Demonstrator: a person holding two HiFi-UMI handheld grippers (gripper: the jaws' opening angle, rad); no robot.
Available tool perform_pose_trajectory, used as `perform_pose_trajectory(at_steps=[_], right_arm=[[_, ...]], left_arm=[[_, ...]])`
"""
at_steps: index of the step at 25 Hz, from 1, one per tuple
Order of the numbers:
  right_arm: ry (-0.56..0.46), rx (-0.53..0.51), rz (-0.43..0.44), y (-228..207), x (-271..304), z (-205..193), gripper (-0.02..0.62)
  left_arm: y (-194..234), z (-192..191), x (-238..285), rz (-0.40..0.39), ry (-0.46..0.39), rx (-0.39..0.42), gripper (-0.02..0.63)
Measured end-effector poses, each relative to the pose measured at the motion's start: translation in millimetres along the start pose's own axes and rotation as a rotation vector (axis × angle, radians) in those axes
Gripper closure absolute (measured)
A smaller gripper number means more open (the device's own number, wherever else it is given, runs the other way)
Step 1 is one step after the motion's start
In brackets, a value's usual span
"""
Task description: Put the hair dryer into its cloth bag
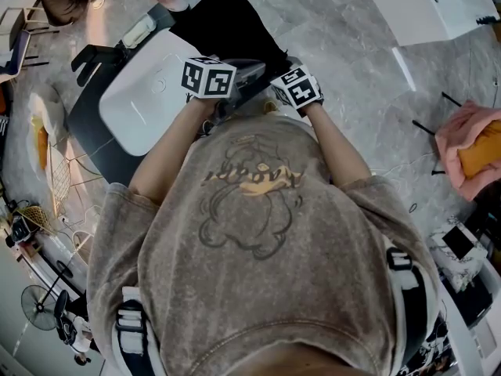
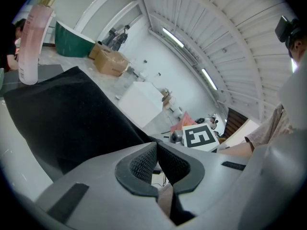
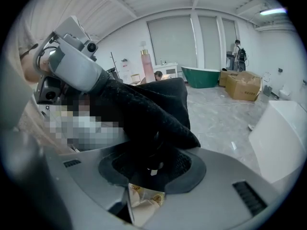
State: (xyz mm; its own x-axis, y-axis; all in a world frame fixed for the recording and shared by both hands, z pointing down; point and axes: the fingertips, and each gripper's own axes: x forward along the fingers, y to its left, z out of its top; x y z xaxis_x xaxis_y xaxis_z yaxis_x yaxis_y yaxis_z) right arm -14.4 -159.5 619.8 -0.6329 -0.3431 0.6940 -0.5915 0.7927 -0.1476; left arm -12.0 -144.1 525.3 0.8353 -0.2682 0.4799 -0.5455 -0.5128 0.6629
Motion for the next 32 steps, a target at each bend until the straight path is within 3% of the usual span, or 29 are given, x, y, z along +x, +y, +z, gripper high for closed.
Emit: perform_pose_trajectory(at_steps=[12, 20, 32], right_arm=[[-0.022, 0.044, -0.046, -10, -29, -16, 0.419], [-0.062, 0.159, -0.122, -33, -75, -37, 0.437], [-0.132, 0.195, -0.141, -44, -97, -18, 0.453]], left_arm=[[4, -10, 10, 0.007, 0.03, 0.002, 0.58], [7, -30, 30, 0.0, 0.083, 0.002, 0.58], [21, -57, 56, 0.035, 0.16, 0.031, 0.58]])
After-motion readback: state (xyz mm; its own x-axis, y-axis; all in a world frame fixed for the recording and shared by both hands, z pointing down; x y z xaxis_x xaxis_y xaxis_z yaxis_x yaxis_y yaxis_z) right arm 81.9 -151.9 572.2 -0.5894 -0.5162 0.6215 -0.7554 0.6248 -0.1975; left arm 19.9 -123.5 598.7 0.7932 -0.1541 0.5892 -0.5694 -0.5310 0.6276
